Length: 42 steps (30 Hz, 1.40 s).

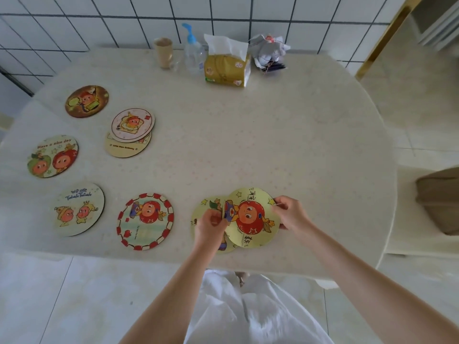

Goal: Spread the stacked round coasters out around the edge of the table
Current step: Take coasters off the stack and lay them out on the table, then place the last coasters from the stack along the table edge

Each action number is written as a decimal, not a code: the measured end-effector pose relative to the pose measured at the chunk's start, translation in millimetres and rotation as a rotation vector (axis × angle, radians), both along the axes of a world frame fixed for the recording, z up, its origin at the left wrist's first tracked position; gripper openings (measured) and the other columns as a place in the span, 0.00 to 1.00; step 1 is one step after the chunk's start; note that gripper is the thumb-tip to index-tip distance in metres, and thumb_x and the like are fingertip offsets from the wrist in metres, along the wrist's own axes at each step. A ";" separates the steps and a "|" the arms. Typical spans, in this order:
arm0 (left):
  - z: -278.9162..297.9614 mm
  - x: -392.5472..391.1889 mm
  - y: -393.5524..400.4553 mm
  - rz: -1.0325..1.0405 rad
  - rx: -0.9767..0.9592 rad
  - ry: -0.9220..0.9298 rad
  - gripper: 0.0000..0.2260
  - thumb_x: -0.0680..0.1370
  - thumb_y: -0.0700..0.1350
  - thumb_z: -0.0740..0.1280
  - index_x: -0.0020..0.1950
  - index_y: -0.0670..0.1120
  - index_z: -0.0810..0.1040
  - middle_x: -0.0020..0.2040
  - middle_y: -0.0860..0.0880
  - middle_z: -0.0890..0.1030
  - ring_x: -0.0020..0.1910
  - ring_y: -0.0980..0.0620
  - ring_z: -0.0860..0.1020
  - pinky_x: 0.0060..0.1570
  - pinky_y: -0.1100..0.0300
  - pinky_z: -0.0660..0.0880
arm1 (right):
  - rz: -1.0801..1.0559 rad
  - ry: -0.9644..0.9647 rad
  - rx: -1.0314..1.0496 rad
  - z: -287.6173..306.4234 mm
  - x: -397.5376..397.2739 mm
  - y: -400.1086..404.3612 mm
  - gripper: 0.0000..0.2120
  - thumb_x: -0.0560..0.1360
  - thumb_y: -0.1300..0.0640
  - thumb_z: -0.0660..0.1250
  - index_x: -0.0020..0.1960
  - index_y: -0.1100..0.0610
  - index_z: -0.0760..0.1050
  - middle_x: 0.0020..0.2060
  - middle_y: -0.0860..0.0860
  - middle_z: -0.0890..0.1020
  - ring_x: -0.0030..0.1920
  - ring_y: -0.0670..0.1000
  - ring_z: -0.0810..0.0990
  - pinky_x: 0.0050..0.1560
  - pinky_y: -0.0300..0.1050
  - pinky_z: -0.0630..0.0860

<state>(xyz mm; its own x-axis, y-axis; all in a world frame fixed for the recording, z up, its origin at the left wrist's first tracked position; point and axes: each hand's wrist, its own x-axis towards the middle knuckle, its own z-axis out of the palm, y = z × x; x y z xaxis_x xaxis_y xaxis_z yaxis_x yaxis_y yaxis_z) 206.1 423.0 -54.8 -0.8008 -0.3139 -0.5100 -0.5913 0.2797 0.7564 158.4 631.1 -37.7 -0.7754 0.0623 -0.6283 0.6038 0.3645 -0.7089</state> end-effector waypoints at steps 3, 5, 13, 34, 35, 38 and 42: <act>-5.3 -1.7 29.3 -0.072 0.052 -0.034 0.04 0.72 0.42 0.70 0.41 0.51 0.76 0.39 0.50 0.81 0.37 0.49 0.79 0.39 0.51 0.78 | -0.054 -0.001 0.077 -2.1 6.9 30.3 0.09 0.76 0.60 0.62 0.42 0.48 0.78 0.44 0.56 0.84 0.46 0.58 0.84 0.46 0.59 0.83; -8.3 -3.3 50.6 -0.133 0.066 -0.066 0.05 0.71 0.43 0.71 0.41 0.51 0.77 0.40 0.50 0.81 0.38 0.49 0.80 0.40 0.52 0.78 | -0.083 0.000 0.133 -4.5 12.5 52.1 0.08 0.75 0.60 0.62 0.44 0.50 0.78 0.43 0.57 0.84 0.42 0.59 0.83 0.45 0.59 0.82; -20.4 -2.8 119.7 -0.240 0.169 -0.207 0.04 0.73 0.37 0.69 0.43 0.45 0.77 0.36 0.48 0.80 0.31 0.53 0.78 0.34 0.59 0.80 | -0.252 -0.019 0.198 -14.4 35.9 119.7 0.14 0.75 0.64 0.64 0.59 0.56 0.76 0.42 0.46 0.79 0.40 0.46 0.78 0.33 0.41 0.71; -8.8 -30.5 60.7 -0.267 -0.074 -0.127 0.06 0.73 0.40 0.63 0.43 0.50 0.77 0.41 0.51 0.82 0.37 0.51 0.80 0.34 0.61 0.75 | 0.052 0.172 0.478 -4.0 -26.9 78.6 0.12 0.76 0.64 0.60 0.56 0.60 0.77 0.55 0.56 0.79 0.50 0.50 0.74 0.50 0.42 0.70; -6.0 -35.4 50.1 -0.248 -0.086 -0.106 0.06 0.73 0.41 0.63 0.43 0.51 0.77 0.41 0.53 0.82 0.35 0.53 0.78 0.32 0.61 0.74 | 0.075 0.179 0.460 -2.8 -37.3 65.7 0.11 0.76 0.63 0.60 0.56 0.59 0.77 0.55 0.55 0.79 0.50 0.49 0.74 0.50 0.42 0.70; 1.3 -51.1 14.0 -0.179 -0.096 -0.052 0.05 0.74 0.39 0.65 0.46 0.48 0.77 0.44 0.52 0.80 0.38 0.51 0.79 0.35 0.58 0.76 | 0.185 0.186 0.421 0.8 -65.7 19.9 0.10 0.76 0.62 0.61 0.54 0.58 0.78 0.54 0.55 0.80 0.50 0.50 0.74 0.50 0.42 0.69; 5.2 -68.1 -49.0 -0.084 -0.108 -0.014 0.05 0.76 0.40 0.66 0.49 0.48 0.76 0.48 0.52 0.79 0.44 0.54 0.78 0.37 0.64 0.74 | 0.334 0.200 0.381 11.8 -96.8 -55.5 0.11 0.75 0.63 0.61 0.54 0.60 0.79 0.55 0.57 0.81 0.58 0.56 0.76 0.57 0.44 0.70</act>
